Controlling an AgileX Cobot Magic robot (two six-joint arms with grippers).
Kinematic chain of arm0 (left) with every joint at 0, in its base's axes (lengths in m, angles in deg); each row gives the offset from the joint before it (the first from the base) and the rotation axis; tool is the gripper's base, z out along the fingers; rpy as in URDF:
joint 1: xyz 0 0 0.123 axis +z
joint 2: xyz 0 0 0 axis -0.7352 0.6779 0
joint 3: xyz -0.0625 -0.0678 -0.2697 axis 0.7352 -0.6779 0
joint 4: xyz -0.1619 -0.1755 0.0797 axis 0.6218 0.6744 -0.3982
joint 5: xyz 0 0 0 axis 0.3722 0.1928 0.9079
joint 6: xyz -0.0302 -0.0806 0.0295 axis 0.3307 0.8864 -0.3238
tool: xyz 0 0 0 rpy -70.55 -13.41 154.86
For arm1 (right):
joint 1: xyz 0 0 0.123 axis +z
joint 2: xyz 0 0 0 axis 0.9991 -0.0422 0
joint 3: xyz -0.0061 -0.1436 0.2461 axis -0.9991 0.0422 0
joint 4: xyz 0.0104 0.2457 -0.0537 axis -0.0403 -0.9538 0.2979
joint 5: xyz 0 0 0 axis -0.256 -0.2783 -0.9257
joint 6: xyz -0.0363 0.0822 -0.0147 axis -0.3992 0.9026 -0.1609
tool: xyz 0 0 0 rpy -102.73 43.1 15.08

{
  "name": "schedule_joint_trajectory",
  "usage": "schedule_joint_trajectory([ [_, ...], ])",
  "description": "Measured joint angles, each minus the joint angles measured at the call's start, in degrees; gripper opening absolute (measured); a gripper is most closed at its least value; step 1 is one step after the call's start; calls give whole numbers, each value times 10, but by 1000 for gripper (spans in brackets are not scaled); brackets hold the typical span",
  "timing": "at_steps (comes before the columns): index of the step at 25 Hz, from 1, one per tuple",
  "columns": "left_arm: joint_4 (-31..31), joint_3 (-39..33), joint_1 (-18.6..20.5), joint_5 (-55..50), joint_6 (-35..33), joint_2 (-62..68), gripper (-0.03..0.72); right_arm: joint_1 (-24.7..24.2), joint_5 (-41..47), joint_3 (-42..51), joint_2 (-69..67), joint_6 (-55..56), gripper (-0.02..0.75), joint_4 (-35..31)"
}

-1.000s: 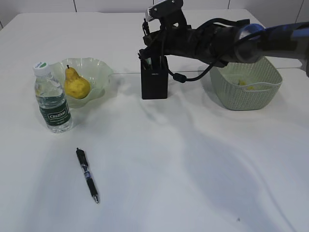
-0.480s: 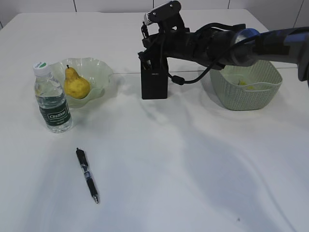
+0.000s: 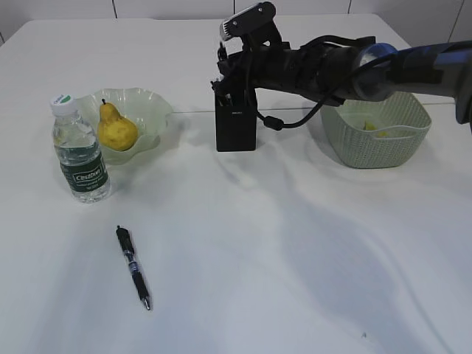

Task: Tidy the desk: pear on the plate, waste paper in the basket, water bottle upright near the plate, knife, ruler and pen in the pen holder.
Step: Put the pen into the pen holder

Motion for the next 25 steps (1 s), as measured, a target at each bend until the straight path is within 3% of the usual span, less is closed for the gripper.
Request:
schedule_joint_trajectory([
  [5, 0, 0, 0, 1, 0, 0, 319, 0, 3, 0, 0, 0, 271, 2],
  [15, 0, 0, 0, 1, 0, 0, 319, 0, 29, 0, 23, 0, 283, 20],
  [25, 0, 0, 0, 3, 0, 0, 316, 0, 71, 13, 88, 88, 282, 308],
])
